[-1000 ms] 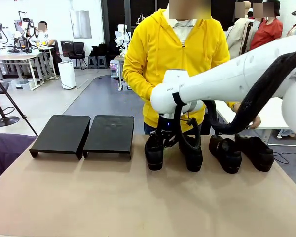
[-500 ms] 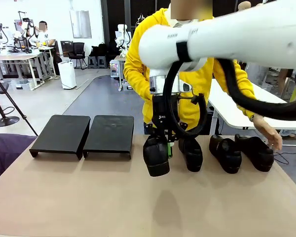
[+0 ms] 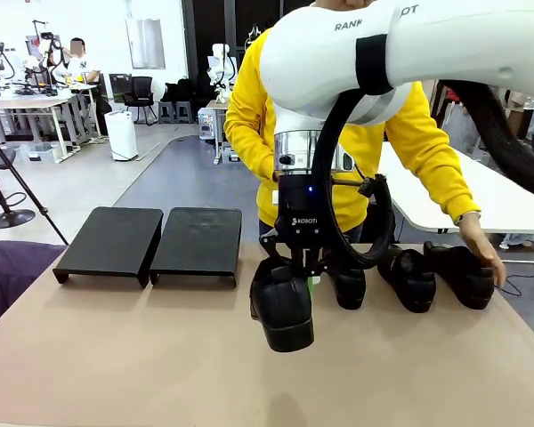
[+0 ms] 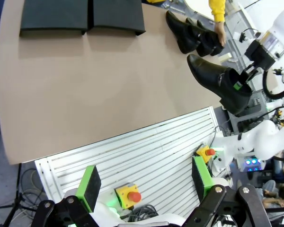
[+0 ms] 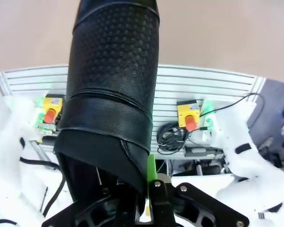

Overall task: Organize the shoes by placing them on the stand.
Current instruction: Pick up one Shoe and place it in the middle of the table.

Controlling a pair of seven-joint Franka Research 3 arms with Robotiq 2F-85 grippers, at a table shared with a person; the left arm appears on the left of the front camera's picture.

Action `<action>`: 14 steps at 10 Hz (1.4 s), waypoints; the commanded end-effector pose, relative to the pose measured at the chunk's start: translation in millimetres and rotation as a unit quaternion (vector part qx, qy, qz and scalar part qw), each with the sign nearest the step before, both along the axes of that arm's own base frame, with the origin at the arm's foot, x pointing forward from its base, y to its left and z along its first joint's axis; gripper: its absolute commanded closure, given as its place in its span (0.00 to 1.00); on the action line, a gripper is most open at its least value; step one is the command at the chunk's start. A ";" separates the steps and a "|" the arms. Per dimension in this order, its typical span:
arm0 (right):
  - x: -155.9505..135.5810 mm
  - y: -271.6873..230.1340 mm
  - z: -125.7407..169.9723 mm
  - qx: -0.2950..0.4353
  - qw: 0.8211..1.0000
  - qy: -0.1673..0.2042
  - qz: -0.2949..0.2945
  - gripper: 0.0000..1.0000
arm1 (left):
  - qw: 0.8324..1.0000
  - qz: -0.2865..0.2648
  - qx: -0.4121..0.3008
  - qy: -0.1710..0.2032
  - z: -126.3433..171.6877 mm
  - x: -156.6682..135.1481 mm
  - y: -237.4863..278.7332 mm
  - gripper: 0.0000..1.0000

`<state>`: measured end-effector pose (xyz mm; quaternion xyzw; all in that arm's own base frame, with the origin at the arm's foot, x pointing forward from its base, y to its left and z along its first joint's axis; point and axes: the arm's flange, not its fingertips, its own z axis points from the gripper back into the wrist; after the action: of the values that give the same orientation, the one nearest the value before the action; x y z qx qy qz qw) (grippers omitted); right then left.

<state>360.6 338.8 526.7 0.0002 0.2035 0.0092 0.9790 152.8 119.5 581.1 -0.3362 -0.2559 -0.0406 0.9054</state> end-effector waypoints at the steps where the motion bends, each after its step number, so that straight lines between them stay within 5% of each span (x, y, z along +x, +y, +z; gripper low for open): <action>1: 12.9 2.4 5.6 -0.020 1.000 0.010 -0.021 1.00 | 1.000 -0.008 -0.004 -0.006 -0.2 -0.4 -0.1 0.00; 3: 6.7 -2.6 -4.5 -0.006 1.000 0.006 -0.008 1.00 | 1.000 -0.008 -0.004 -0.006 -0.2 -0.4 -0.1 0.00; 7: -27.7 73.4 -77.0 -0.008 0.997 -0.064 -0.042 1.00 | 1.000 -0.008 -0.004 -0.006 -0.2 -0.4 -0.1 0.00; 12: -5.0 93.8 -141.3 0.002 0.997 -0.071 -0.037 1.00 | 1.000 -0.008 -0.004 -0.006 -0.2 -0.4 -0.1 0.00; 14: 0.4 88.2 -152.8 -0.008 0.993 -0.105 -0.046 1.00 | 1.000 -0.008 -0.004 -0.006 -0.2 -0.4 -0.1 0.00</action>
<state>365.7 425.6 373.1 0.0043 0.1302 -0.0232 0.9912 152.8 119.4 581.2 -0.3362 -0.2559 -0.0406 0.9054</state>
